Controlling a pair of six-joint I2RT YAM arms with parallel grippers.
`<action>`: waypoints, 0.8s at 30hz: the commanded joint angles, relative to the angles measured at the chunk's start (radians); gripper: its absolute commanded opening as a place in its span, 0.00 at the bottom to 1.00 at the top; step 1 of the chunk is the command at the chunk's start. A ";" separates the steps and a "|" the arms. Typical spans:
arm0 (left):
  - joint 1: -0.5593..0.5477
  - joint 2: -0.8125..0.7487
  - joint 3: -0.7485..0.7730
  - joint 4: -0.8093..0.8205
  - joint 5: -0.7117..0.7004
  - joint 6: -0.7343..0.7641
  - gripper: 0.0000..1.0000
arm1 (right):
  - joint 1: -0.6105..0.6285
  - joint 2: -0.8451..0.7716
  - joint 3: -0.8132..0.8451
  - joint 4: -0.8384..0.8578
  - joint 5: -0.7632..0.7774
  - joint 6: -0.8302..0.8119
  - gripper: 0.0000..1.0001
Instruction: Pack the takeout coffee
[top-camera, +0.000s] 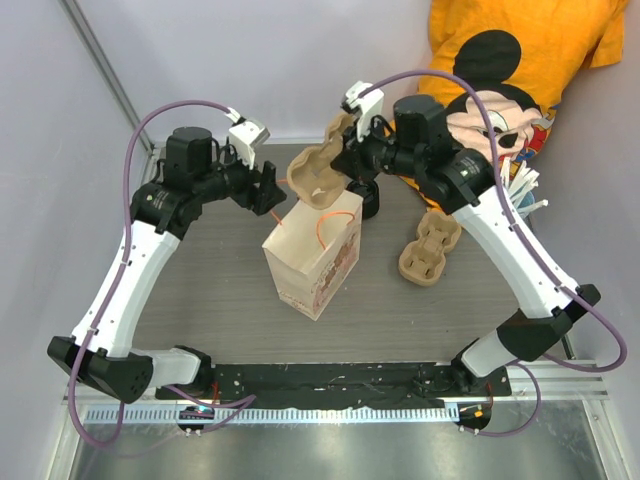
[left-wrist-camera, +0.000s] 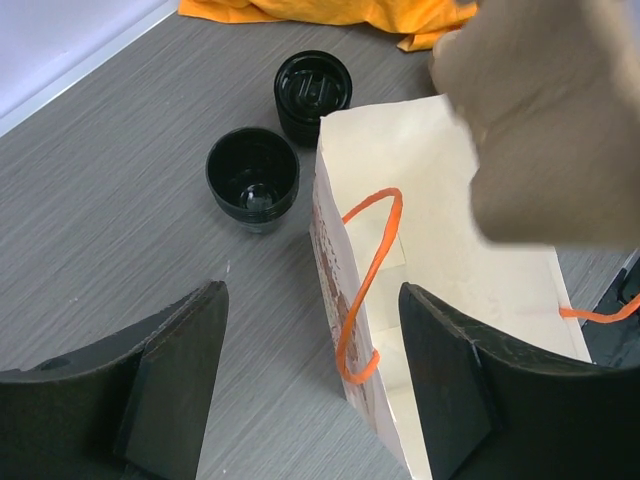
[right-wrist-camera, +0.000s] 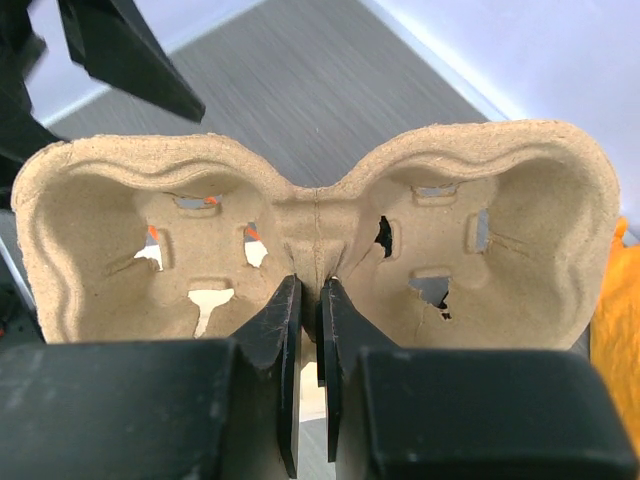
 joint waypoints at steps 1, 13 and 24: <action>0.004 -0.016 -0.002 0.064 -0.005 -0.020 0.71 | 0.076 -0.009 -0.058 0.051 0.115 -0.047 0.01; 0.004 -0.022 -0.009 0.075 -0.014 -0.031 0.66 | 0.154 -0.052 -0.167 0.055 0.210 -0.085 0.01; 0.004 0.007 0.000 0.084 -0.060 -0.058 0.60 | 0.212 -0.089 -0.210 0.054 0.255 -0.093 0.01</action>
